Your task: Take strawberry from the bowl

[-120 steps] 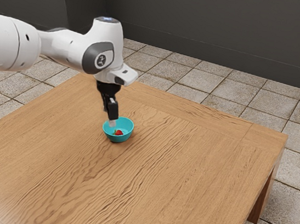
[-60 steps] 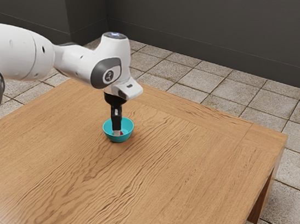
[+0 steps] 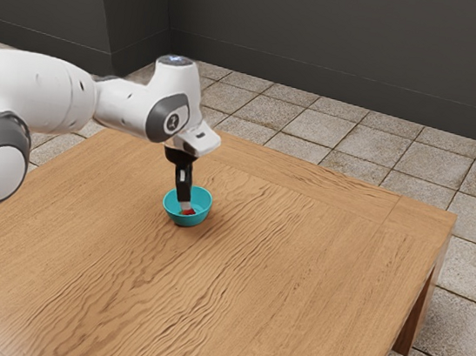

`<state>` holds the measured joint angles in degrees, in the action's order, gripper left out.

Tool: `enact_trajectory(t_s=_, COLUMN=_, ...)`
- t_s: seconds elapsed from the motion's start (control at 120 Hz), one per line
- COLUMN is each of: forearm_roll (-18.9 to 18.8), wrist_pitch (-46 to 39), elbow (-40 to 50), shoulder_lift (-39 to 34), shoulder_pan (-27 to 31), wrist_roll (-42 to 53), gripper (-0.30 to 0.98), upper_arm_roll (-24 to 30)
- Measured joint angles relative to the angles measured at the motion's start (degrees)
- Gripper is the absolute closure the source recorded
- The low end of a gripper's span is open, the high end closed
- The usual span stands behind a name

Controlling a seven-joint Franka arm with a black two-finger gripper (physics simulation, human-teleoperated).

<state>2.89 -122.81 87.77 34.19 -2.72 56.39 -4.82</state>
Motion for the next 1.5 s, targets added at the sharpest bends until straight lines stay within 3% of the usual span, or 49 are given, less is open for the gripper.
enact_trajectory(t_s=0.608, forearm_roll=1.60, wrist_pitch=-3.53, elbow=-0.11, shoulder_lift=2.21, shoulder_pan=1.29, wrist_roll=3.40, gripper=0.18, upper_arm_roll=-0.10)
enact_trajectory(t_s=0.825, forearm_roll=4.62, wrist_pitch=-4.24, elbow=-0.04, shoulder_lift=2.37, shoulder_pan=1.30, wrist_roll=3.87, gripper=0.18, upper_arm_roll=-0.23)
enact_trajectory(t_s=1.217, forearm_roll=4.84, wrist_pitch=-4.50, elbow=0.22, shoulder_lift=2.23, shoulder_pan=1.31, wrist_roll=4.60, gripper=0.36, upper_arm_roll=-0.31)
enact_trajectory(t_s=1.5, forearm_roll=5.27, wrist_pitch=-4.57, elbow=0.65, shoulder_lift=2.68, shoulder_pan=1.31, wrist_roll=4.86, gripper=0.39, upper_arm_roll=-0.30)
